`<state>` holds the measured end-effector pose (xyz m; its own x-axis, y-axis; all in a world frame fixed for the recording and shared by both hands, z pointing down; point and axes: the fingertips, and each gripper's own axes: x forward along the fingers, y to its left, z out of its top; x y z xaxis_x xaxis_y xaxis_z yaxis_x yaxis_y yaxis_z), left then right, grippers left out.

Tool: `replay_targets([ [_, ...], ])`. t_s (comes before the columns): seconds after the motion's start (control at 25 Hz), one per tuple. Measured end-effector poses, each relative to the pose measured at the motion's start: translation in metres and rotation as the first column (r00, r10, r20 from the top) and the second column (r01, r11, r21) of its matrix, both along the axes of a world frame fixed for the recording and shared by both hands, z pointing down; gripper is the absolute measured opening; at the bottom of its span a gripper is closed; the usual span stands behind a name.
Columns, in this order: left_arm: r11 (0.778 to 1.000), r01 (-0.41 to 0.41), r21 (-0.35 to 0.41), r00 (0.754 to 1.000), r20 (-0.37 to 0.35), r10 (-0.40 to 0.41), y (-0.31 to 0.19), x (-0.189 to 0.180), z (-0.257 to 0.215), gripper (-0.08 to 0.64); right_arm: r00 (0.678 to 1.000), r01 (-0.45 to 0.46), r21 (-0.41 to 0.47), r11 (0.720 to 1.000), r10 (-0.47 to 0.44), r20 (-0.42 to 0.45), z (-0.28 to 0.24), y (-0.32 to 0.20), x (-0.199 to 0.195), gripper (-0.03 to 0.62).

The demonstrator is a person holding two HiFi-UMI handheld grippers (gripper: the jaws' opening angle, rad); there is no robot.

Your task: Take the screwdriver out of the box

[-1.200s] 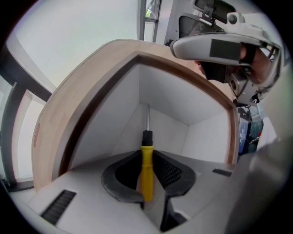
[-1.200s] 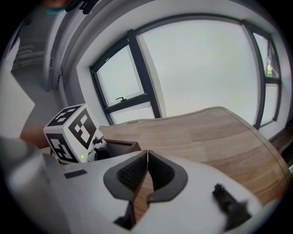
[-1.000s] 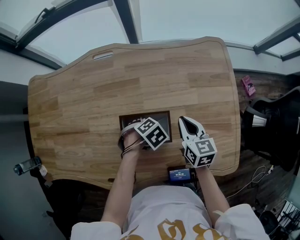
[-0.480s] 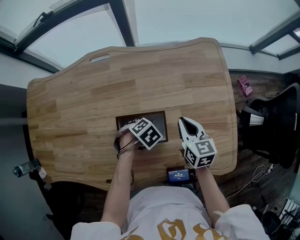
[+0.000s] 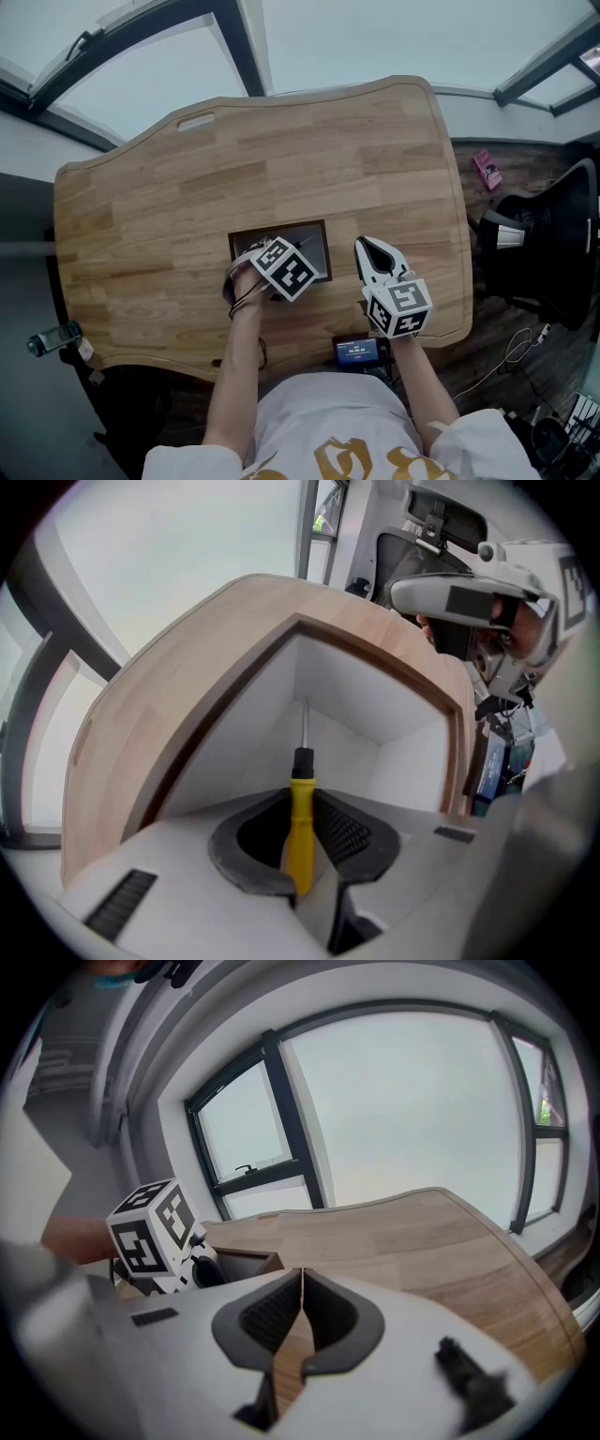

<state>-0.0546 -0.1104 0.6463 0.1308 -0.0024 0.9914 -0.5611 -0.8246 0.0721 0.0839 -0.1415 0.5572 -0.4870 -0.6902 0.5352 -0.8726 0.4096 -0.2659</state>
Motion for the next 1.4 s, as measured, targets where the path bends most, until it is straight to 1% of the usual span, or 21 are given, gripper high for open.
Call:
replay_targets([
  [0.16,1.000,0.009,0.015,1.000,-0.017,-0.009,-0.001,0.000,-0.008,0.078,1.000,-0.003,0.006,1.000,0.003,-0.003,-0.003,0.003,0.002,0.032],
  [0.52,0.999,0.026,0.046,0.999,-0.030,-0.025,-0.001,0.000,-0.020,0.078,1.000,-0.005,0.021,1.000,0.005,-0.004,-0.010,0.009,0.003,0.032],
  [0.96,0.991,0.062,0.118,0.996,-0.076,-0.053,-0.006,0.000,-0.045,0.078,1.000,-0.006,0.044,0.999,0.006,-0.006,-0.022,0.015,0.002,0.032],
  [1.16,0.982,0.095,0.166,0.991,-0.114,-0.077,-0.008,0.000,-0.057,0.078,1.000,-0.004,0.055,0.998,0.005,-0.010,-0.026,0.020,0.002,0.032],
  [1.4,0.968,0.145,0.206,0.980,-0.166,-0.112,-0.009,-0.002,-0.072,0.078,1.000,0.002,0.073,0.997,-0.001,-0.015,-0.035,0.024,0.000,0.032],
])
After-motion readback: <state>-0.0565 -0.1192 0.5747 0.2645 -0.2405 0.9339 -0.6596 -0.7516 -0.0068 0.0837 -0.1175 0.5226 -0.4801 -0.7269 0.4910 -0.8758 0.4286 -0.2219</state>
